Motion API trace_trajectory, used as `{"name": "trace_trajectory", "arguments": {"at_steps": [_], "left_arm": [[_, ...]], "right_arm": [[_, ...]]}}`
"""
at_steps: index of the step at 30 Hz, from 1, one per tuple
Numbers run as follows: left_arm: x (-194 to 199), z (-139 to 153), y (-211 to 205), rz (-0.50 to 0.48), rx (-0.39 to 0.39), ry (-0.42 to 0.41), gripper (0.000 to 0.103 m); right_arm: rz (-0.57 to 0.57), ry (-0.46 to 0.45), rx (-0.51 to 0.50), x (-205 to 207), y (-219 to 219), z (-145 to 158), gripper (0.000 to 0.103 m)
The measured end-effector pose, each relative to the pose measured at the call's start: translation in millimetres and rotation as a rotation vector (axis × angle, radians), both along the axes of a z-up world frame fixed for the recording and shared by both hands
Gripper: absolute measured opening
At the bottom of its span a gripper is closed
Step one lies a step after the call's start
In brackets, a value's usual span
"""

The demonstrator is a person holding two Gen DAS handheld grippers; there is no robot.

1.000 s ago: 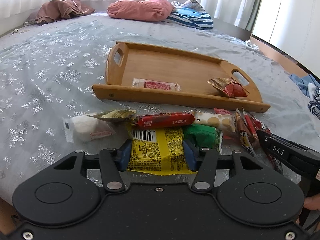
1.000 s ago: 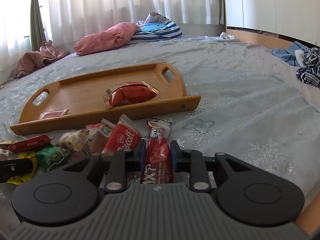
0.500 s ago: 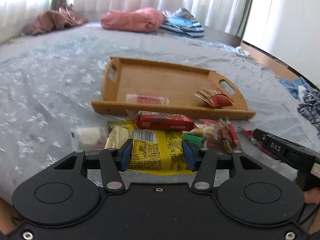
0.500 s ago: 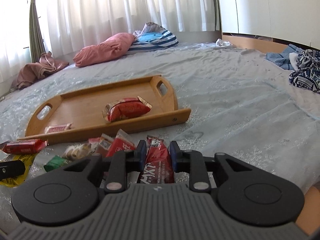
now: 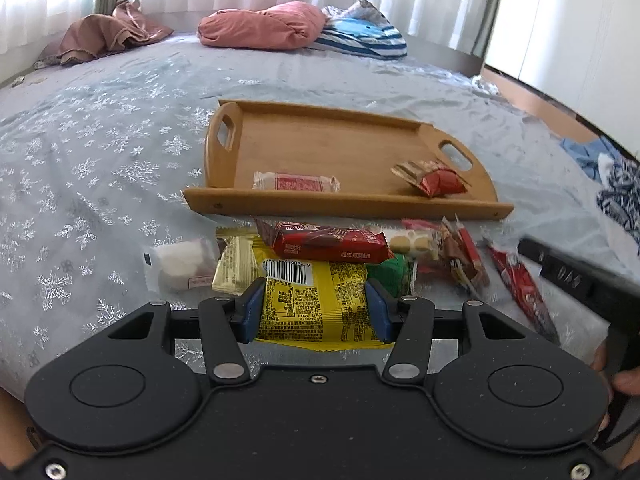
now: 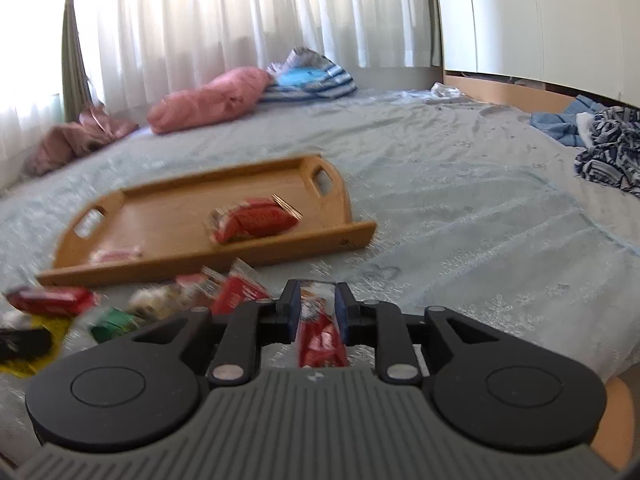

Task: Organize snacks
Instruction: 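Lift the yellow packet and red bar from the pile with both tools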

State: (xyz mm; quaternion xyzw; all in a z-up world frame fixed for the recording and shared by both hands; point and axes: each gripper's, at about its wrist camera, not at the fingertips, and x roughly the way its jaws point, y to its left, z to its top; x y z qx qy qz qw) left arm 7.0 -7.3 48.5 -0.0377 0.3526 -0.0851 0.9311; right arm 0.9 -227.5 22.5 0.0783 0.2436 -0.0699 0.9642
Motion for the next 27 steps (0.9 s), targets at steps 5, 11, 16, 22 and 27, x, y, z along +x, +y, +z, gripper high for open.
{"name": "trace_trajectory", "arguments": {"at_steps": [5, 11, 16, 22, 27], "left_arm": [[-3, 1, -1, -0.063, -0.048, 0.006, 0.05], [-14, 4, -11, -0.209, -0.075, 0.006, 0.05], [-19, 0, -32, -0.34, -0.061, 0.021, 0.05], [-18, -6, -50, -0.426, -0.044, 0.041, 0.05], [-18, -10, -58, -0.458, -0.02, 0.051, 0.05]], "right_arm": [[0.329, -0.043, 0.083, -6, 8, 11, 0.064], [0.469, -0.018, 0.175, 4, 8, 13, 0.068], [0.505, 0.003, 0.205, 2, -4, 10, 0.069], [0.56, 0.041, 0.191, -7, -8, 3, 0.07], [0.537, 0.077, 0.136, -4, -4, -2, 0.049]]}}
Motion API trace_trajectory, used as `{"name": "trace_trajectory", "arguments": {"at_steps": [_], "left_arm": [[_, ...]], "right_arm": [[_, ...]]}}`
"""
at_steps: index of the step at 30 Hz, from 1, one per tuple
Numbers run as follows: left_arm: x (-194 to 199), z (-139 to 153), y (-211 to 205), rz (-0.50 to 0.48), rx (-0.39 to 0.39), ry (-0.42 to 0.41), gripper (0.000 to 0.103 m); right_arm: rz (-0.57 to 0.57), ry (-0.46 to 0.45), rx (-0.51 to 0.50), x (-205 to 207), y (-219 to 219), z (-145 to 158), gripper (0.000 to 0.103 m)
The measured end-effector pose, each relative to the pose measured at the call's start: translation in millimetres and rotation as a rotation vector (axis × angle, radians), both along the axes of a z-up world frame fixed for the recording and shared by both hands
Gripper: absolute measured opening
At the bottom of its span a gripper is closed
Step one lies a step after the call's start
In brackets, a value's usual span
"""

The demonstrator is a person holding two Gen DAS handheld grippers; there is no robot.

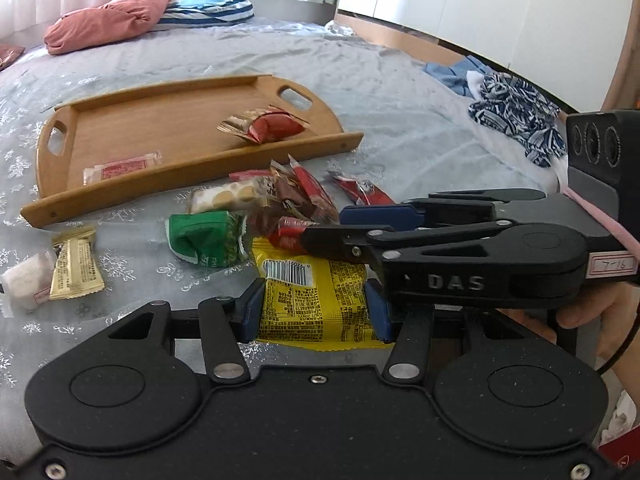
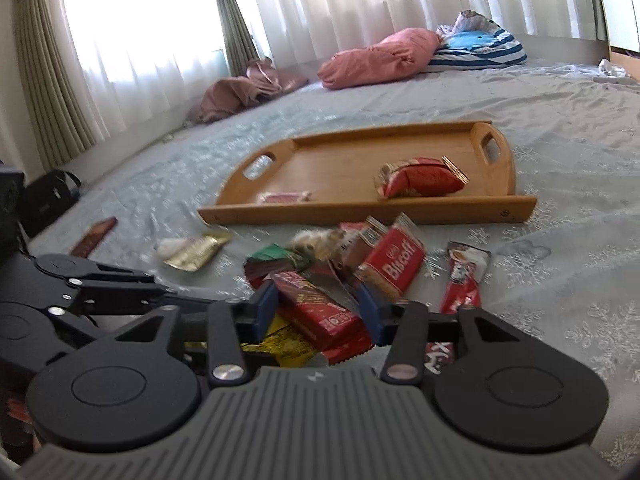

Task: Organize snacks
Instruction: 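Lift the yellow packet and red bar from the pile with both tools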

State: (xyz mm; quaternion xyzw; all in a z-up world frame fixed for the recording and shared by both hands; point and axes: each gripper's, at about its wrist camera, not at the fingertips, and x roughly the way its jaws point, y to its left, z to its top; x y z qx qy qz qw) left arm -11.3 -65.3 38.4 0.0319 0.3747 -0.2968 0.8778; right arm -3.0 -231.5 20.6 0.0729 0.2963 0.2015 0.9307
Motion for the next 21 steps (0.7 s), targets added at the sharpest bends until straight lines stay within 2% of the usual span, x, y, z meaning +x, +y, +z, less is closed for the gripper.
{"name": "trace_trajectory", "arguments": {"at_steps": [2, 4, 9, 11, 12, 13, 14, 16, 21], "left_arm": [[1, -2, 0, 0.004, 0.013, -0.001, 0.05], [0, -3, 1, 0.012, 0.026, -0.006, 0.049], [-2, -6, 7, 0.031, 0.036, -0.003, 0.049], [-3, -7, 8, 0.035, 0.043, -0.007, 0.049], [-4, -7, 9, 0.037, 0.048, -0.01, 0.049], [-5, -7, 9, 0.04, 0.053, -0.013, 0.049], [-5, -7, 10, 0.042, 0.055, -0.015, 0.049], [-7, -6, 12, 0.048, 0.053, -0.017, 0.049], [-12, 2, 17, 0.058, 0.043, -0.039, 0.049]], "right_arm": [[-0.01, 0.009, -0.027, 2, 3, -3, 0.034], [-0.02, 0.014, -0.046, 3, 5, -6, 0.028], [-0.025, 0.031, -0.062, 4, 7, -10, 0.029], [-0.027, 0.045, -0.088, 7, 10, -13, 0.039], [-0.026, 0.05, -0.092, 8, 11, -14, 0.04], [-0.024, 0.059, -0.098, 9, 13, -16, 0.04], [-0.024, 0.062, -0.103, 10, 15, -17, 0.033], [-0.021, 0.058, -0.113, 11, 18, -18, 0.029], [-0.026, 0.042, -0.1, 6, 22, -10, 0.028]]}}
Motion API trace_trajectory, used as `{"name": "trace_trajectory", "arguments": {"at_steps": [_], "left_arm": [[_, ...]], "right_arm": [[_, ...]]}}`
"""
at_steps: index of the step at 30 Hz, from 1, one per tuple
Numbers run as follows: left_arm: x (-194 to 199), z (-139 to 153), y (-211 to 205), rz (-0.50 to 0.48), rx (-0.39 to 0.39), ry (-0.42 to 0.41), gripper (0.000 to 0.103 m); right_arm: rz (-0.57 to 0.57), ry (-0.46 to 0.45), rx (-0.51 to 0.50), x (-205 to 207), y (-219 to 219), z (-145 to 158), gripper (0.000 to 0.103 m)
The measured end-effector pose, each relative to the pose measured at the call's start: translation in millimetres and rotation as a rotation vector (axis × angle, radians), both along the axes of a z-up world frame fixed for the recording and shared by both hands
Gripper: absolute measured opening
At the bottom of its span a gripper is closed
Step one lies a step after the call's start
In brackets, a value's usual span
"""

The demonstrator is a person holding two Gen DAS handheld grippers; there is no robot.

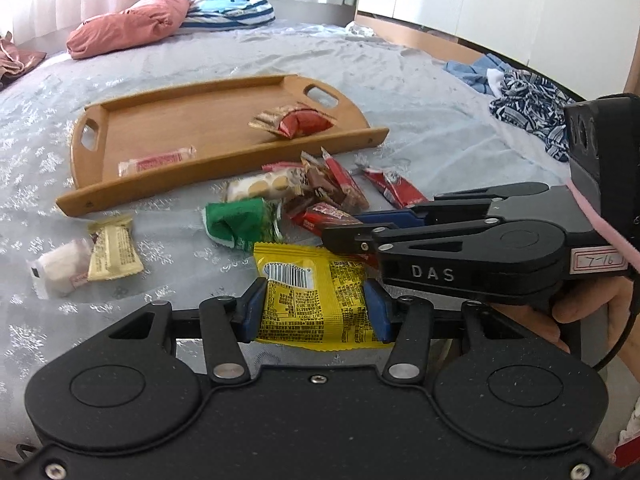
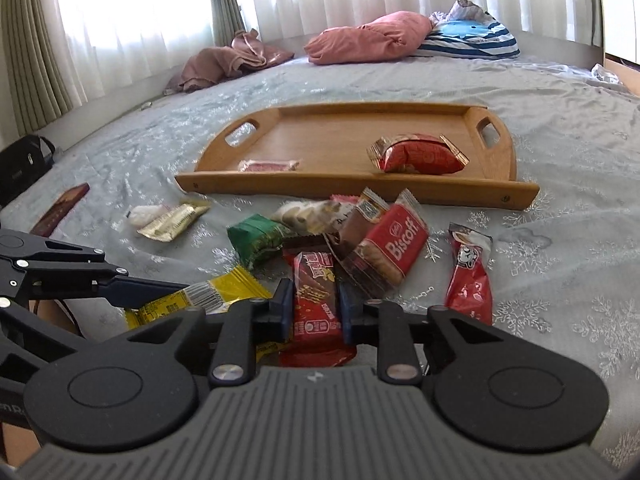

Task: Organize snacks
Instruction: 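Lift the yellow packet and red bar from the pile with both tools, then lower the yellow packet and red bar onto the tray and open both tools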

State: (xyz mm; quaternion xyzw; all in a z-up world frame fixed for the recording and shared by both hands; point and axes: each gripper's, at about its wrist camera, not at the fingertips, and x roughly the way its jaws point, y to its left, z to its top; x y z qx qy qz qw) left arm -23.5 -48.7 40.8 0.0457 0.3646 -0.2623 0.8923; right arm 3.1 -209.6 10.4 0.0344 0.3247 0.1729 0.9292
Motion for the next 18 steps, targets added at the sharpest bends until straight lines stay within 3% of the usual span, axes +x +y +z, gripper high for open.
{"name": "trace_trajectory", "arguments": {"at_steps": [11, 18], "left_arm": [[2, 35, 13, 0.035, -0.06, -0.081, 0.049], [35, 54, 32, 0.152, -0.052, -0.148, 0.049]], "right_arm": [[-0.069, -0.099, 0.116, -8, -18, 40, 0.027], [-0.209, -0.127, 0.088, 25, -36, 52, 0.028]]}}
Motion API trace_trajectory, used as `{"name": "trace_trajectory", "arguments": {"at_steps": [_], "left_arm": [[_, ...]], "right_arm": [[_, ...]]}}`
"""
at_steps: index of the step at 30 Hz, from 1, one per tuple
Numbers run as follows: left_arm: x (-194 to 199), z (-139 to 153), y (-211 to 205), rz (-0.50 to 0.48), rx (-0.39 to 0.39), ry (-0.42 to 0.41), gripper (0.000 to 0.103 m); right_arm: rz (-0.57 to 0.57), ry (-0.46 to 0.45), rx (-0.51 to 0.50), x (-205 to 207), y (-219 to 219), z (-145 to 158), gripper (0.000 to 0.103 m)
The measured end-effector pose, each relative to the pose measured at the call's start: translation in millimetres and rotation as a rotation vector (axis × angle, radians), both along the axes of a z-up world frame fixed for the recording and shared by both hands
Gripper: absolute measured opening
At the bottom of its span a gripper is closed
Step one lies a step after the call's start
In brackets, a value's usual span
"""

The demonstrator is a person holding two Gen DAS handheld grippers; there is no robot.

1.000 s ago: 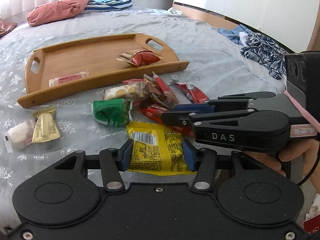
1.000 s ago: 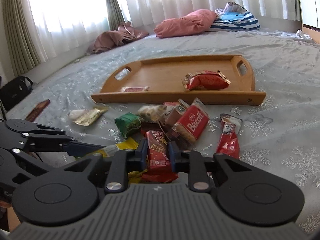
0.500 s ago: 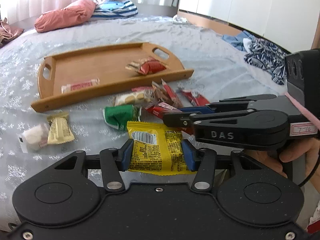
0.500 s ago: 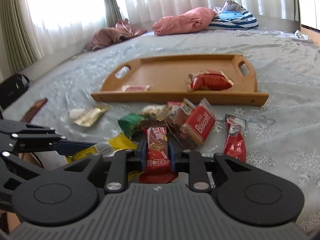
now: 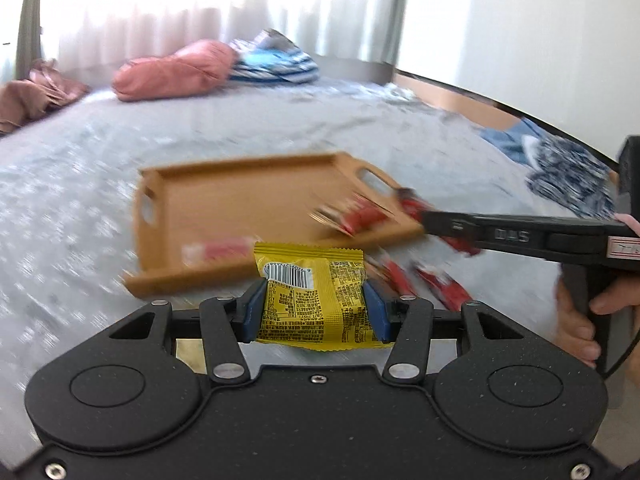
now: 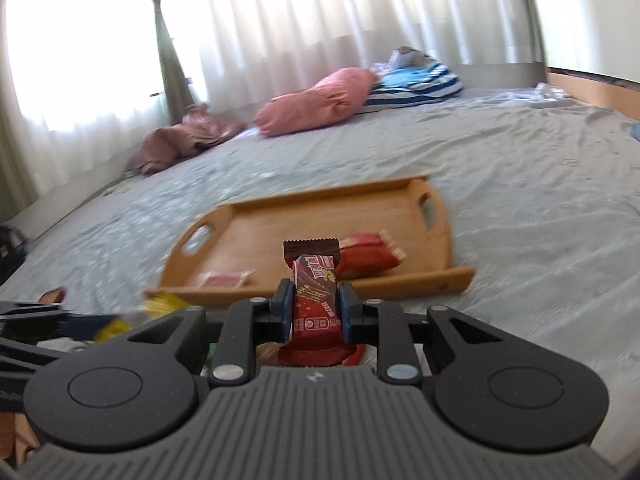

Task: Organize snacks
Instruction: 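Lower the yellow packet and red bar onto the tray and open both tools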

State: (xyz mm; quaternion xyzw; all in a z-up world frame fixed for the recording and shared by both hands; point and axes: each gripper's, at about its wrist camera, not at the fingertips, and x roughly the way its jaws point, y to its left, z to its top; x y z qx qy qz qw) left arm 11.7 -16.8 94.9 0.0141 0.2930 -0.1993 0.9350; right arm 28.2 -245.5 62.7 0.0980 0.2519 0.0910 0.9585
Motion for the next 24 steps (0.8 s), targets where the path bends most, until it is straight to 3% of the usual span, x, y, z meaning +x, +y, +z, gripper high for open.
{"name": "trace_trajectory", "arguments": {"at_steps": [7, 13, 17, 24], "left_arm": [[57, 9, 24, 0.139, -0.013, -0.018, 0.049], [111, 4, 36, 0.239, -0.043, -0.008, 0.049], [145, -9, 38, 0.308, -0.022, 0.039, 0.049], [181, -33, 30, 0.342, 0.007, 0.076, 0.049]], "right_arm": [[-0.111, 0.014, -0.028, 56, -22, 0, 0.028], [-0.132, 0.051, -0.028, 106, -37, -6, 0.028], [-0.128, 0.08, -0.093, 134, -31, -15, 0.028], [-0.123, 0.127, -0.211, 159, -16, -41, 0.028]]}}
